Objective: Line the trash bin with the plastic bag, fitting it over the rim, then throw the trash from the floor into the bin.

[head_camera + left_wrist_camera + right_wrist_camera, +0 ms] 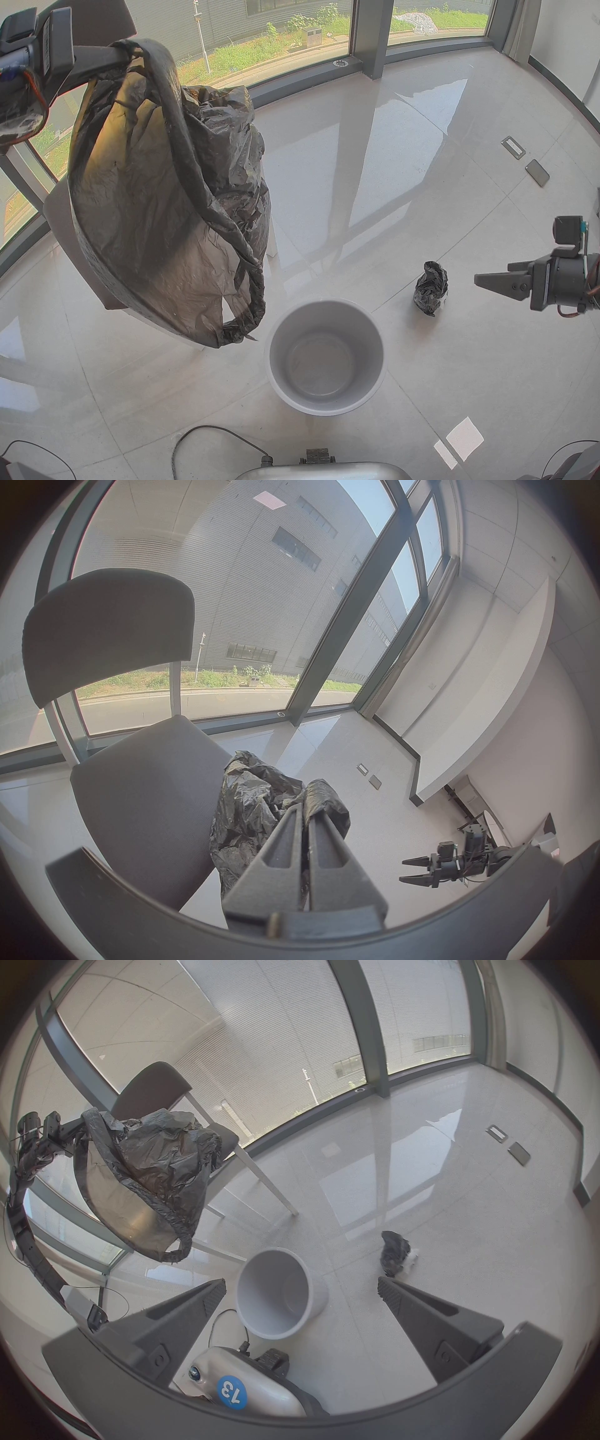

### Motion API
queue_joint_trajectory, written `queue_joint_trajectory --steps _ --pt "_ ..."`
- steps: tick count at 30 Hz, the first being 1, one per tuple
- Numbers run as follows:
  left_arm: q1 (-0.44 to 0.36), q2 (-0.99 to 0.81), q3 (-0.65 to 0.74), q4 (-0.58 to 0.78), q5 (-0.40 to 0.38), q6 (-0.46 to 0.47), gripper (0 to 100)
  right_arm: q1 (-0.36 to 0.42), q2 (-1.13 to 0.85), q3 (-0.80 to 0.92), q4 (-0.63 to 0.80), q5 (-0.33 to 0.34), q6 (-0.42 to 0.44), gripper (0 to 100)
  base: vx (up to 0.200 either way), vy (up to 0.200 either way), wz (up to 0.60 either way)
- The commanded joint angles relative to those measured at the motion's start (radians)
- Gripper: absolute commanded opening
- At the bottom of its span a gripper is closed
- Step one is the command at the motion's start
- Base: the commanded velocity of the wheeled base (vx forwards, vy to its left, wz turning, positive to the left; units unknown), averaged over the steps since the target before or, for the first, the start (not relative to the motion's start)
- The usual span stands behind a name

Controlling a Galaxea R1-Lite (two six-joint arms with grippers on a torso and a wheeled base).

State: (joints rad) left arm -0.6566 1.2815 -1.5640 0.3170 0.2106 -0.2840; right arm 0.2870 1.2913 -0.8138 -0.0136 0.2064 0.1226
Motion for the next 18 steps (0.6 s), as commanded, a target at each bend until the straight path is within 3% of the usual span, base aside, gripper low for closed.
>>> queue_joint_trajectory --steps 1,7,10,18 --pt "-0.02 0.032 -0.06 0.007 0.004 -0.001 0 0.069 0.105 -0.079 -0.002 -0.001 0.002 100 0.0 0.0 0.0" --pt "-0.037 0.071 -0.143 0.063 0.013 -0.001 0 0.161 0.149 -0.097 -0.025 0.002 -0.008 100 0.0 0.0 0.0" --pt "-0.04 0.091 -0.168 0.068 0.012 -0.015 0 0.235 0.214 -0.099 -0.101 0.002 -0.011 100 0.0 0.0 0.0" --pt "-0.06 0.114 -0.226 0.071 0.015 -0.015 0 0.296 0.365 -0.265 -0.175 -0.001 -0.024 100 0.0 0.0 0.0"
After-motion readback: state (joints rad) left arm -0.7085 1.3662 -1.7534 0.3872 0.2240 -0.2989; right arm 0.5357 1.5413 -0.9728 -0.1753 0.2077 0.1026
